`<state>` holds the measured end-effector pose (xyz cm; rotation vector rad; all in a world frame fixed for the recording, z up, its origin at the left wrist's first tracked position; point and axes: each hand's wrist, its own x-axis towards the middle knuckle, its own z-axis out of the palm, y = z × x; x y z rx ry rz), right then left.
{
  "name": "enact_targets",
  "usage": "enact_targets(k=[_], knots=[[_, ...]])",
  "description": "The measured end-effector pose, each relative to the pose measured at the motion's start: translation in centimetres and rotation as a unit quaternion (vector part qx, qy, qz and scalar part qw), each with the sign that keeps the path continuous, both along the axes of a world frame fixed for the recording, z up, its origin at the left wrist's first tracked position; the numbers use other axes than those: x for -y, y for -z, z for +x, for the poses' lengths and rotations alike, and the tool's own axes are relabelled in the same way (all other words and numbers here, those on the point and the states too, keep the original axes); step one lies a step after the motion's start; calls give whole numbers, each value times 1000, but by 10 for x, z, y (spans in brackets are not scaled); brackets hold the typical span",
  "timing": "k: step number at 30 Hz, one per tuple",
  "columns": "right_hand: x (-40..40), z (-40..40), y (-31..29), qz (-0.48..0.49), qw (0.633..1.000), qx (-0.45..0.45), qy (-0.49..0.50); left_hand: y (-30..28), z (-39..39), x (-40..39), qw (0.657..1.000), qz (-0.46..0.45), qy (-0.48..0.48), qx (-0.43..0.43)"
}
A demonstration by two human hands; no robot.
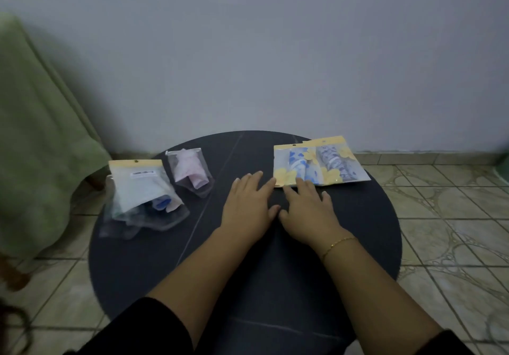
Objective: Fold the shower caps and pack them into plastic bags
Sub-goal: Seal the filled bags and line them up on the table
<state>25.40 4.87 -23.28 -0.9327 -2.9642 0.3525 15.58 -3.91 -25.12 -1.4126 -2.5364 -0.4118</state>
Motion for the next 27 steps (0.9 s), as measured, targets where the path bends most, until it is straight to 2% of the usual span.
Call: enact_targets(k=[4, 10, 13, 17, 27], knots=[[43, -13, 2, 19, 996, -22, -82, -4, 3, 56, 999, 26, -41, -11], [90, -27, 10, 27, 985, -34, -167, -1, 4, 122, 995, 11, -99, -21], [106, -34, 15, 26, 980, -46, -193, -9, -8, 141, 990, 53, -124, -46], [118, -45, 20, 29, 976, -53, -208, -9, -24, 156, 983, 69, -163, -51], [106, -101, 22, 31, 980, -47, -191, -13, -36, 142, 981, 2, -179, -76]])
